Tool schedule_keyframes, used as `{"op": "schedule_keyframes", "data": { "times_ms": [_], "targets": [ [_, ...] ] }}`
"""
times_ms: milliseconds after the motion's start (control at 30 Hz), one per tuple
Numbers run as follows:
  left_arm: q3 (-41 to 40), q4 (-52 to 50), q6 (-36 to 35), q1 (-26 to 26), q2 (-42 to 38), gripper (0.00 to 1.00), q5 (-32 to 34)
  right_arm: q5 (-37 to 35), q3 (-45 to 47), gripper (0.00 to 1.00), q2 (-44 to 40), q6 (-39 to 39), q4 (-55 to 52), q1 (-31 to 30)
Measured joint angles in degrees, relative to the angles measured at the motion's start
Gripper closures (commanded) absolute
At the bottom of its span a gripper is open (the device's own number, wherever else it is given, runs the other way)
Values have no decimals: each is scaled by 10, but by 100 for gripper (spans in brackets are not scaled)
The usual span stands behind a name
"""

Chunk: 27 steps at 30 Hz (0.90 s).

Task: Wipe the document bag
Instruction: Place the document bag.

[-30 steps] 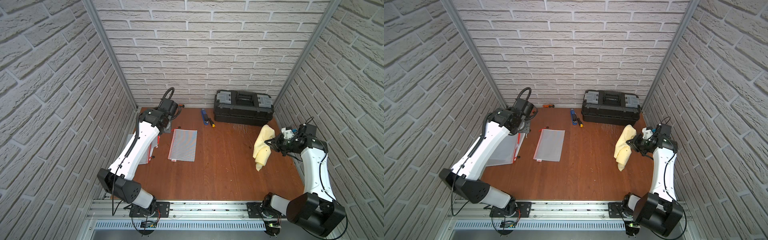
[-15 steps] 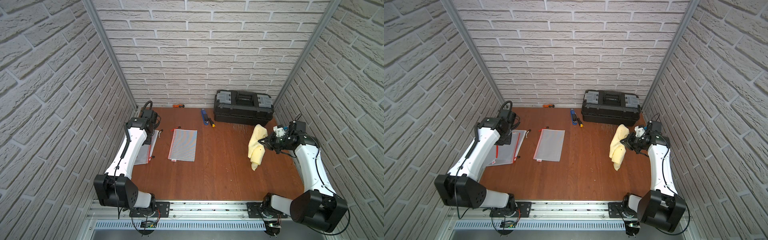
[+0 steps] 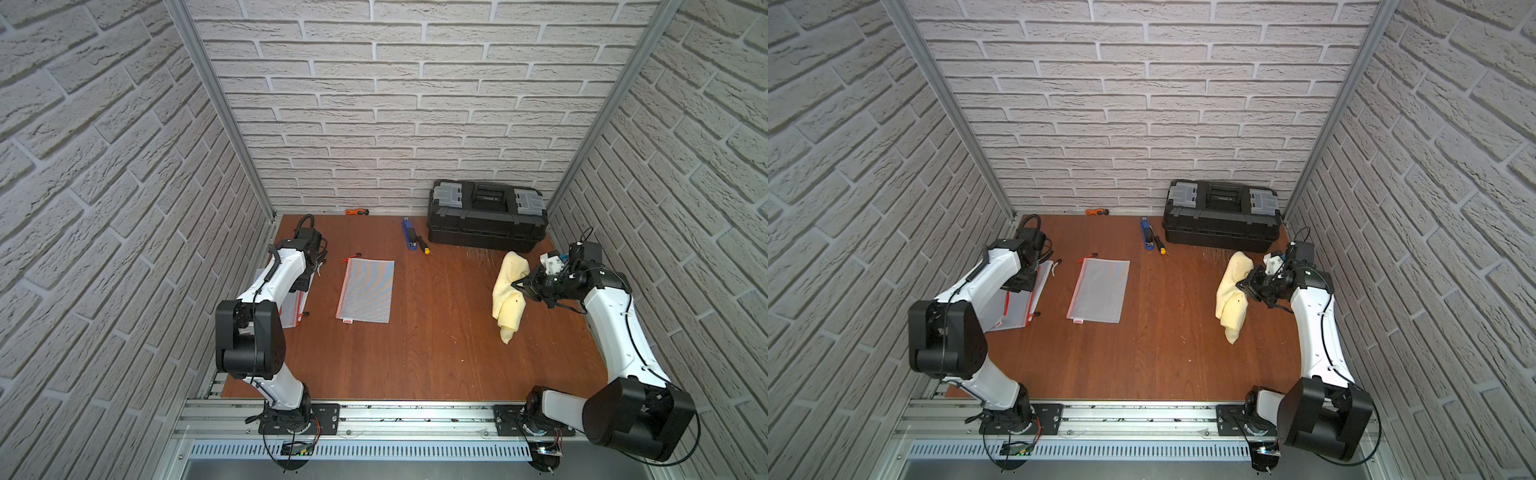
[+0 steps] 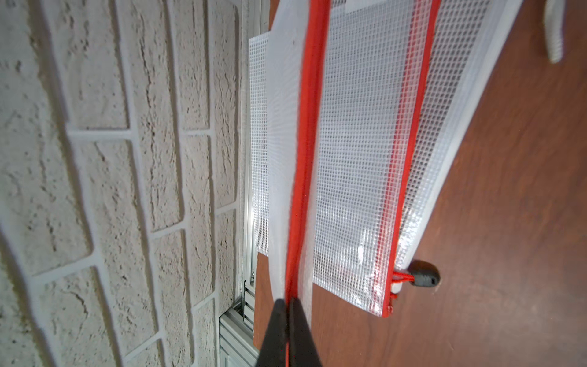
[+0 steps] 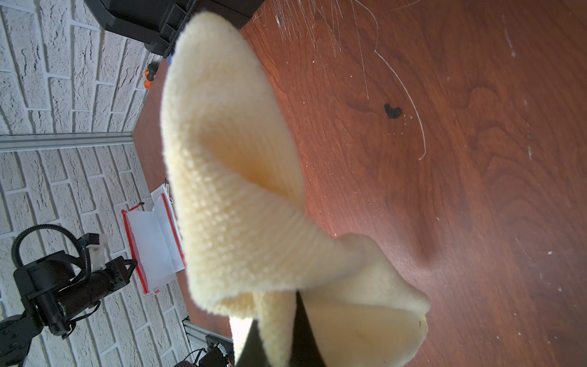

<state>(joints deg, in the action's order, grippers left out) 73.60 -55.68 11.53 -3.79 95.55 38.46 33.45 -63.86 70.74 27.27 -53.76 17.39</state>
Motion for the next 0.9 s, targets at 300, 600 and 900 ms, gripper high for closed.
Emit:
{"op": "schedule_keyframes", "data": {
  "times_ms": [300,600,900],
  "targets": [
    [0,16,-1,-1,30,7,7,-4,18,98,1,10,9,-16],
    [29,39,21,-72,-27,3,-47,-7,24,98,2,11,18,-24],
    [43,151,78,-155,-61,37,-263,-9,24,98,4,10,17,-30]
  ]
}}
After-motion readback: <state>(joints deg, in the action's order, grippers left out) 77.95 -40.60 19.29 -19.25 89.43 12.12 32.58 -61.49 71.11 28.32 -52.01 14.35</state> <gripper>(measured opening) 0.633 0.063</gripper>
